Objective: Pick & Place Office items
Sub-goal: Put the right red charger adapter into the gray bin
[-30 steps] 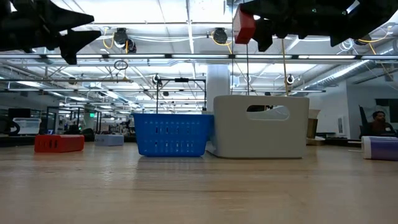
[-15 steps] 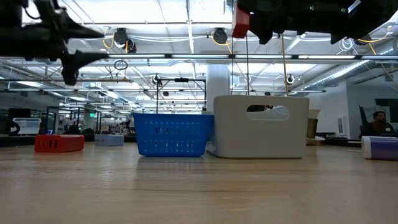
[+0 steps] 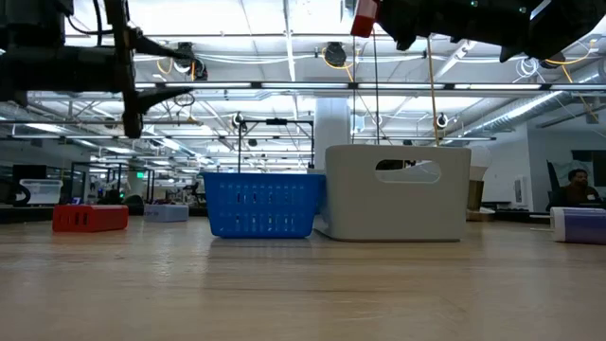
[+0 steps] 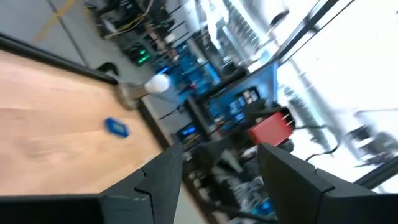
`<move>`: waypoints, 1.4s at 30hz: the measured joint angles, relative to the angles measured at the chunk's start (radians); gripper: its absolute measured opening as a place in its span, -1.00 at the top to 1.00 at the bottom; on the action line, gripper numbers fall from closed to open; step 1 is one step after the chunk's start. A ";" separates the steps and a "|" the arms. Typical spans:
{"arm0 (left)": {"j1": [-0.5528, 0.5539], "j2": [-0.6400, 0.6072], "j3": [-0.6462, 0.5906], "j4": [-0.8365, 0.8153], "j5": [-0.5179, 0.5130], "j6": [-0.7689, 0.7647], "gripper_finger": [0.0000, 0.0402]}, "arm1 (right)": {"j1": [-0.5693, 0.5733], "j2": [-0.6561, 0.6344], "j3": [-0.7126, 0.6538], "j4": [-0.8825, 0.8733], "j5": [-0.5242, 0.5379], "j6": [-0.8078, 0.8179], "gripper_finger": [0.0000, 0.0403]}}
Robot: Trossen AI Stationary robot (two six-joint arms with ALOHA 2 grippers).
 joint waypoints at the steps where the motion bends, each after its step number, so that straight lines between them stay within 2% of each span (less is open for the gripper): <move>1: -0.002 0.039 0.010 0.024 -0.001 -0.004 -0.05 | 0.000 0.000 0.000 0.006 0.000 -0.008 -0.11; 5: -0.003 0.197 0.086 0.027 0.024 -0.005 -0.05 | 0.001 0.000 0.000 0.010 0.000 -0.015 -0.10; 10: -0.001 0.386 0.262 0.052 0.090 0.044 -0.05 | 0.001 0.000 0.000 0.035 0.000 -0.016 -0.08; 16: 0.028 0.538 0.499 0.067 0.261 0.098 -0.05 | 0.004 0.004 0.027 0.087 -0.001 -0.045 -0.12; 23: 0.033 0.658 0.724 0.062 0.414 0.099 -0.05 | 0.047 0.004 0.114 0.079 -0.002 -0.168 -0.10; 34: 0.033 0.787 0.961 0.061 0.497 0.073 -0.05 | 0.088 0.003 0.224 0.051 -0.005 -0.279 -0.10; 42: 0.034 0.871 1.067 0.065 0.555 0.036 -0.05 | 0.088 0.037 0.264 0.037 -0.006 -0.287 -0.09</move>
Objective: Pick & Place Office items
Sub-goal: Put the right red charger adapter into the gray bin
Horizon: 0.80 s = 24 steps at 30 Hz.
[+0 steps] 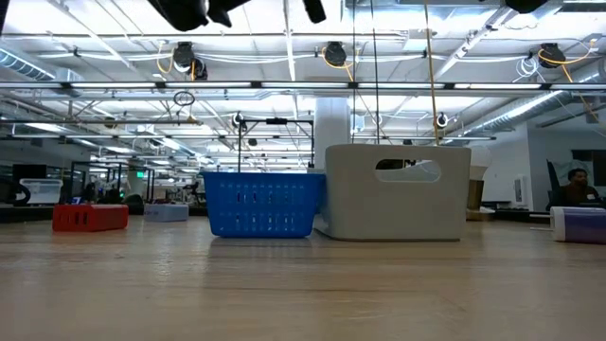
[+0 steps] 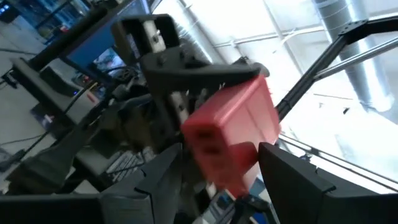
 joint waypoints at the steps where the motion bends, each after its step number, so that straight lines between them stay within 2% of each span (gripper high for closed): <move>1: 0.000 0.005 0.011 0.003 0.011 -0.002 -0.05 | 0.000 0.011 0.008 0.005 -0.002 -0.009 -0.09; 7: 0.001 0.017 0.043 0.002 0.090 -0.009 -0.05 | 0.001 0.038 0.015 0.020 -0.003 -0.039 -0.13; 13: 0.000 0.021 0.043 0.029 0.103 -0.046 -0.05 | -0.003 0.039 0.015 0.023 0.001 -0.039 -0.08; 19: -0.001 0.021 0.043 0.047 0.111 -0.043 -0.04 | -0.004 0.039 0.015 0.006 0.003 -0.039 -0.13; 24: -0.002 0.021 0.043 0.058 0.118 -0.048 0.19 | -0.004 0.039 0.015 -0.003 0.000 -0.043 -0.08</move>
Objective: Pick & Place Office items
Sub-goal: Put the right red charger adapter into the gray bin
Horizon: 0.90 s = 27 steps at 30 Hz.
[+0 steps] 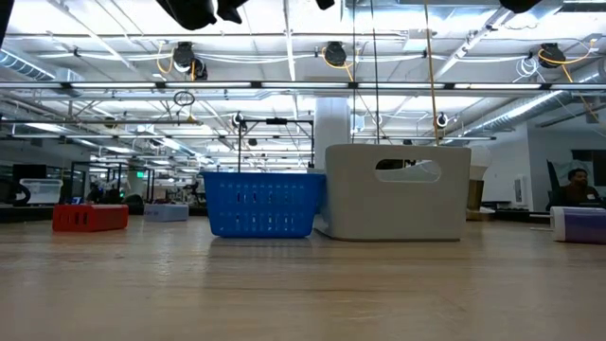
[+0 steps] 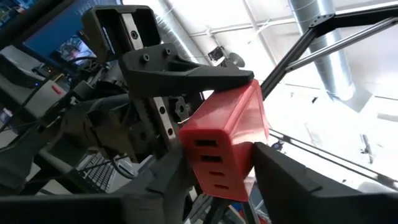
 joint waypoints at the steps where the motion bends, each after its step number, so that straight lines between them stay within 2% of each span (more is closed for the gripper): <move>1: 0.000 0.000 0.000 0.007 0.003 -0.005 0.27 | 0.000 -0.001 0.000 -0.001 -0.004 -0.002 -0.08; 4: 0.000 -0.003 0.000 0.012 0.004 -0.027 0.41 | 0.000 -0.001 0.000 -0.012 -0.008 -0.011 -0.10; 13: 0.000 -0.003 0.000 0.012 0.010 0.001 0.40 | 0.000 -0.002 0.000 -0.045 -0.007 -0.011 -0.10; 16: 0.008 -0.003 0.000 0.019 0.028 0.016 0.40 | 0.002 -0.001 -0.001 -0.058 0.005 0.000 -0.16; 21: 0.015 -0.005 0.006 0.064 0.062 0.023 0.41 | -0.002 0.011 -0.009 -0.151 0.054 0.048 -0.31; 27: 0.018 -0.003 0.005 0.058 0.070 0.024 0.41 | 0.003 0.000 -0.002 -0.207 0.213 0.038 -0.52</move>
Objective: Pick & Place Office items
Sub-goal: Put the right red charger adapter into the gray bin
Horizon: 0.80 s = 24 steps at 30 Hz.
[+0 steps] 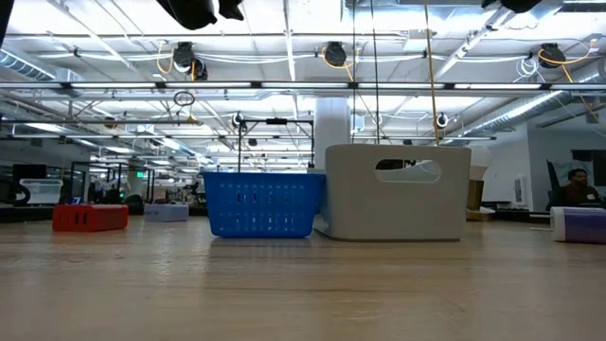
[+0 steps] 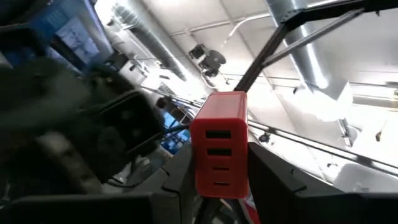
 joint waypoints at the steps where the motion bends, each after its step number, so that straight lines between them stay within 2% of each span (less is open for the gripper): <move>1: 0.004 0.000 0.000 0.003 0.011 0.008 0.41 | 0.004 0.002 -0.001 -0.026 0.032 -0.001 -0.55; 3: 0.009 -0.002 0.000 0.008 0.048 0.034 0.41 | 0.010 -0.006 -0.005 -0.100 0.072 -0.004 -0.59; 8: 0.033 -0.028 -0.001 0.000 0.184 0.150 0.41 | 0.015 -0.080 -0.001 -0.265 0.054 0.084 -0.60; 13: 0.046 -0.072 -0.002 -0.100 0.252 0.247 0.41 | 0.013 -0.162 -0.002 -0.472 0.057 0.184 -0.55; 18: 0.070 -0.155 -0.002 -0.382 0.199 0.435 0.41 | 0.014 -0.243 -0.015 -0.615 0.055 0.265 -0.53; 24: 0.081 -0.278 -0.003 -0.725 0.055 0.664 0.42 | 0.014 -0.382 -0.108 -0.652 0.071 0.318 -0.53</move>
